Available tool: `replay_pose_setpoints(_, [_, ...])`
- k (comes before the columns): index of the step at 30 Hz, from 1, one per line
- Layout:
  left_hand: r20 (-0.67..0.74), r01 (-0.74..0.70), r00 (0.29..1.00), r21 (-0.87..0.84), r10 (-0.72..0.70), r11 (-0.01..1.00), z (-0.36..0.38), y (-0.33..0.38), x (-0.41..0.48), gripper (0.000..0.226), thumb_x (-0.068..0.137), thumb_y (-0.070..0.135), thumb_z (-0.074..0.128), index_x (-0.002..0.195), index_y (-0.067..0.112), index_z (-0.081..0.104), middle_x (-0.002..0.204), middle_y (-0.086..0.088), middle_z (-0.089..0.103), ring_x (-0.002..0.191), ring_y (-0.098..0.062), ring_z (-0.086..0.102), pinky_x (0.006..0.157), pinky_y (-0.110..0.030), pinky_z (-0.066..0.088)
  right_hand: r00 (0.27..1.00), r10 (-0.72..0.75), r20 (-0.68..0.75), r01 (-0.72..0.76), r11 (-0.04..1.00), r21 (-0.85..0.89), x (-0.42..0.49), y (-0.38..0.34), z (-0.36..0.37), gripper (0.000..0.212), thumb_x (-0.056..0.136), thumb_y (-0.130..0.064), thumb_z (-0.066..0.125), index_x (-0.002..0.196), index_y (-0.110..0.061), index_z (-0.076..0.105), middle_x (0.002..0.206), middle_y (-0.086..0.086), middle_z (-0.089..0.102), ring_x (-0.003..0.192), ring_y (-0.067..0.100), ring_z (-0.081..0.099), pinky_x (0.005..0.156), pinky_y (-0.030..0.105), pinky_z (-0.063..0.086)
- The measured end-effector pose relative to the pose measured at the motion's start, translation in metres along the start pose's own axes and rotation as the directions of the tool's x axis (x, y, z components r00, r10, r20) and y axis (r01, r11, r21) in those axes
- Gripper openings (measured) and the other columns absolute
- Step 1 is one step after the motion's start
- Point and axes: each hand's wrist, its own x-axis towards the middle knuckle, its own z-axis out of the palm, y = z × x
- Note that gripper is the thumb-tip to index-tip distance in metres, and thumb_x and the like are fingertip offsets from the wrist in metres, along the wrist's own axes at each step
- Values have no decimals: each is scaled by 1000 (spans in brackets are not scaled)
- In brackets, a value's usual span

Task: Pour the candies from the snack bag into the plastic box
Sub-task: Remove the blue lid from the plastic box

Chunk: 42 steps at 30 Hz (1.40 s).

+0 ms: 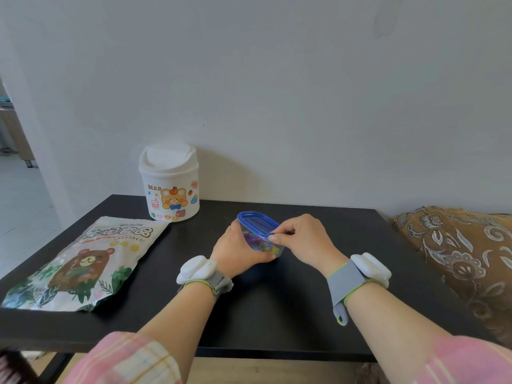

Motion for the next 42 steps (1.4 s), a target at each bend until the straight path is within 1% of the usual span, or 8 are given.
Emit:
replay_pose_setpoints(3, [14, -7, 1000, -2, 7, 1000, -2, 1, 1, 97, 47, 59, 80, 129, 25, 41, 119, 10, 56, 104, -7, 56, 84, -22, 47, 1000, 8, -5, -8, 1000, 12, 3, 1, 0, 9, 83, -27, 71, 84, -20, 78, 79, -8, 73, 81, 9, 67, 75, 26, 51])
replay_pose_setpoints(7, [24, -10, 1000, -2, 10, 1000, -3, 0, 1, 94, 51, 55, 82, 129, 24, 41, 120, 9, 56, 105, -8, 57, 88, -25, 48, 1000, 20, -12, -20, 999, 44, 5, 3, 1, 9, 84, -28, 70, 82, -22, 77, 81, -7, 75, 83, 10, 68, 78, 29, 53])
replay_pose_setpoints(13, [-6, 2, 1000, 55, -2, 998, -2, 4, 3, 98, 43, 69, 75, 125, 26, 44, 113, 12, 60, 103, -8, 59, 97, -38, 48, 996, 59, -67, -51, 993, 109, 4, 9, 2, 10, 86, -29, 67, 85, -22, 75, 86, -5, 74, 87, 12, 68, 79, 31, 54])
replay_pose_setpoints(16, [-9, 16, 1000, 66, -15, 998, -3, 5, 2, 98, 42, 71, 74, 123, 25, 45, 112, 11, 60, 102, -8, 59, 97, -38, 49, 996, 16, -87, -6, 994, 110, 1, 9, 4, 9, 85, -27, 68, 89, -21, 75, 89, -6, 74, 88, 9, 67, 76, 25, 52])
replay_pose_setpoints(20, [-26, 12, 1000, 70, -11, 997, -5, 5, -3, 103, 39, 74, 69, 124, 22, 45, 113, 11, 60, 104, -9, 59, 98, -39, 48, 1000, 3, 2, -4, 994, 108, -4, 15, 6, 16, 80, -28, 75, 95, -26, 75, 101, -10, 70, 96, 7, 62, 73, 12, 42])
replay_pose_setpoints(29, [21, 30, 999, 102, -32, 994, -10, 7, 1, 105, 38, 74, 68, 126, 22, 43, 115, 10, 60, 107, -12, 58, 102, -41, 44, 998, 55, -14, -51, 978, 201, -3, 17, 0, 4, 84, -25, 71, 88, -22, 72, 93, -3, 73, 89, 11, 67, 63, 17, 48])
replay_pose_setpoints(35, [36, 31, 999, 106, -35, 994, -12, 7, 1, 108, 38, 73, 70, 129, 21, 42, 119, 9, 59, 110, -12, 57, 104, -42, 43, 998, 57, 3, -56, 985, 163, 0, 17, -1, 8, 88, -26, 66, 92, -20, 71, 95, -4, 74, 90, 10, 67, 68, 20, 48])
replay_pose_setpoints(42, [27, 8, 1000, 158, -12, 987, -13, 7, 2, 101, 45, 73, 70, 126, 19, 44, 112, 12, 58, 107, -11, 57, 107, -41, 38, 997, 20, -75, -13, 995, 95, -2, 14, 1, 6, 92, -25, 60, 93, -23, 66, 93, -8, 70, 85, 4, 62, 68, 15, 42])
